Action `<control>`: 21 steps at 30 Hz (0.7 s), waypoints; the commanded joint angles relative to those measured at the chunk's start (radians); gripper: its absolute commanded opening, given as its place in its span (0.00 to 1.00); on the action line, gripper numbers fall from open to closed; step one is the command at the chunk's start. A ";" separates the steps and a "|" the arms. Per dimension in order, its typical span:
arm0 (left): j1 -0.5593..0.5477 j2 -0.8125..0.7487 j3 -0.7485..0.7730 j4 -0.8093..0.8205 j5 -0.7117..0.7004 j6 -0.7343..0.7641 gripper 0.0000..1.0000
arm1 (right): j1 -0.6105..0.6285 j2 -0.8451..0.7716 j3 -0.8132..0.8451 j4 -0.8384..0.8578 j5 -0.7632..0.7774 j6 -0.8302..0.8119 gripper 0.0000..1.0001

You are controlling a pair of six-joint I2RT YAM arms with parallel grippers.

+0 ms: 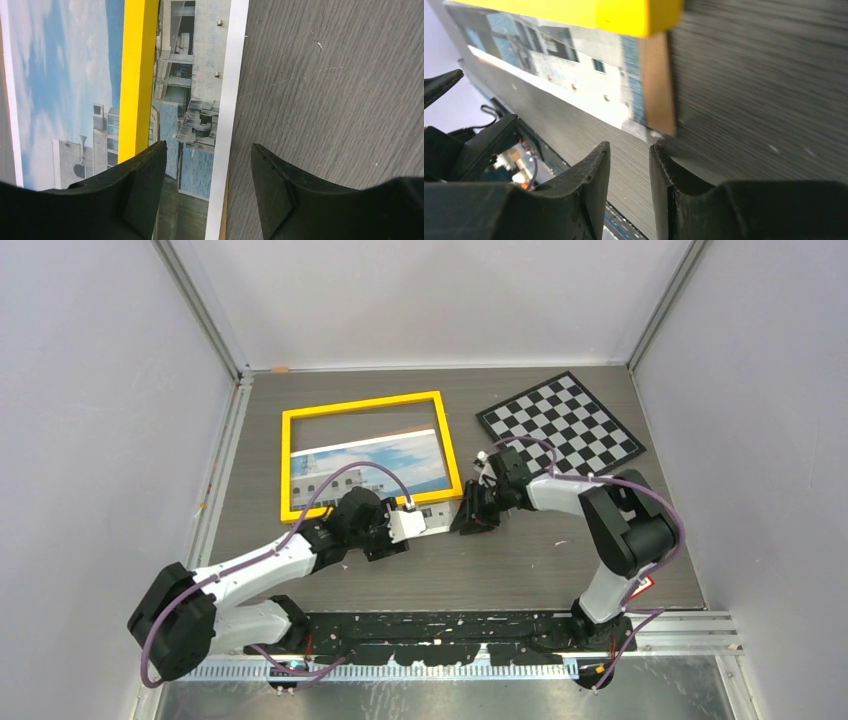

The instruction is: Take the photo out of the frame

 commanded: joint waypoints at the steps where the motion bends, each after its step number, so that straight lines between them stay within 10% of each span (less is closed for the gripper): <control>1: -0.006 0.029 0.020 0.085 0.019 0.025 0.64 | -0.033 -0.120 -0.073 -0.034 0.170 0.032 0.40; 21: -0.006 0.115 0.033 0.142 0.013 0.004 0.64 | -0.022 0.030 -0.104 0.215 0.073 0.178 0.33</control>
